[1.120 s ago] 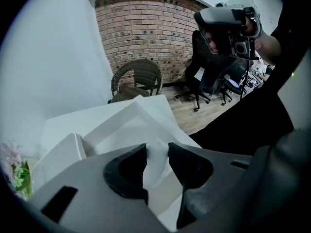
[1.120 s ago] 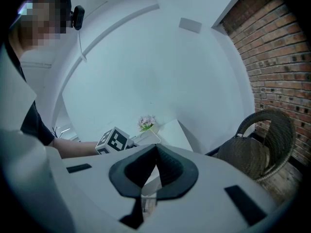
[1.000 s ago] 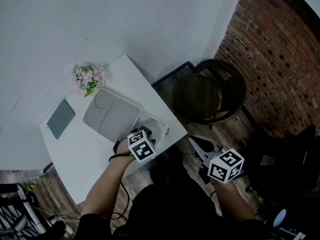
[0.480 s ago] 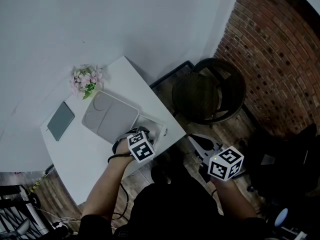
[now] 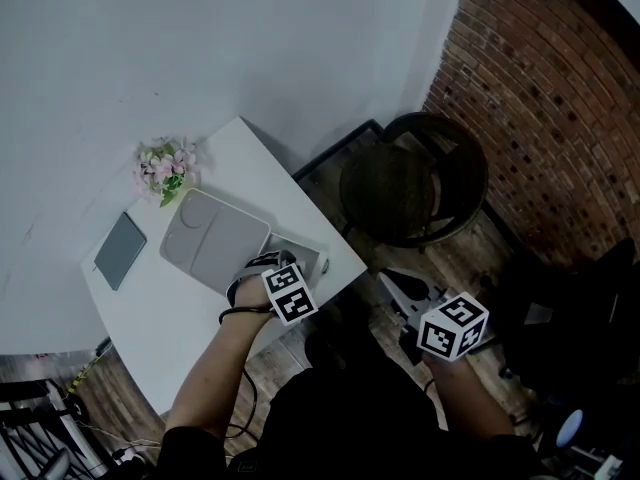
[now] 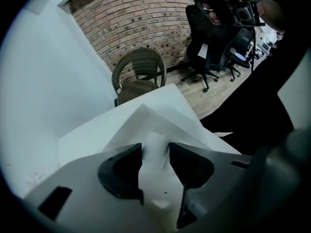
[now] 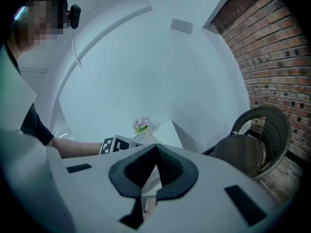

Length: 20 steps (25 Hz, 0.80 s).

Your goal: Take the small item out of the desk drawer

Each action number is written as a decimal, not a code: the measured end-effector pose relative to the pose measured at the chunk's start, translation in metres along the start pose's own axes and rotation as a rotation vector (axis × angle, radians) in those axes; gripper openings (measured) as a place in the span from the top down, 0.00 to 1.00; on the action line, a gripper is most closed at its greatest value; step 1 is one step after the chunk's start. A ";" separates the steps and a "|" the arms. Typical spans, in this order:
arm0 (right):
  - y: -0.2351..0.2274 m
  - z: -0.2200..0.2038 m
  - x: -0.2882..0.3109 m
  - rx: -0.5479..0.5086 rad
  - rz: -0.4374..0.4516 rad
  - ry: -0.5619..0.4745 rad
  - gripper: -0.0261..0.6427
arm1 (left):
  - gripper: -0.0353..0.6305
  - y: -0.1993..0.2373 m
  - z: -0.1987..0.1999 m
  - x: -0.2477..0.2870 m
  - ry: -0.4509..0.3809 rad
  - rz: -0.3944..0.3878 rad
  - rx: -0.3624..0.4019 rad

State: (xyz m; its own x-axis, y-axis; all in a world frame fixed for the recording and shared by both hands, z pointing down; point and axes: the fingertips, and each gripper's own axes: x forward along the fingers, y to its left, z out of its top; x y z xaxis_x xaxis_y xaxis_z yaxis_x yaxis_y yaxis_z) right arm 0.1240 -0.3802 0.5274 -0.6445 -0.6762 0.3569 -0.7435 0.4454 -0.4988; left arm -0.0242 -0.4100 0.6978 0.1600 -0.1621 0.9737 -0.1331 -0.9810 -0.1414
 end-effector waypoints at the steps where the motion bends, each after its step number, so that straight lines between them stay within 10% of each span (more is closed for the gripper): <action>1: -0.001 0.000 -0.001 0.002 -0.001 -0.003 0.95 | 0.71 0.001 0.000 0.001 0.008 0.004 0.009; 11: -0.002 0.012 0.000 0.016 0.012 -0.030 0.95 | 0.71 0.004 -0.001 -0.009 -0.028 0.011 -0.042; 20: 0.039 0.026 0.019 -0.051 0.064 -0.027 0.95 | 0.71 0.023 0.001 -0.097 -0.271 0.112 -0.264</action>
State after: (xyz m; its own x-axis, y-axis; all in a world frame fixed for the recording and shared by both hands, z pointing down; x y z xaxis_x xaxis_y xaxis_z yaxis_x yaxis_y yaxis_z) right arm 0.0878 -0.3906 0.4942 -0.6863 -0.6608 0.3038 -0.7097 0.5171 -0.4785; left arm -0.0414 -0.4165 0.5998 0.3779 -0.3239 0.8673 -0.4061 -0.8999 -0.1591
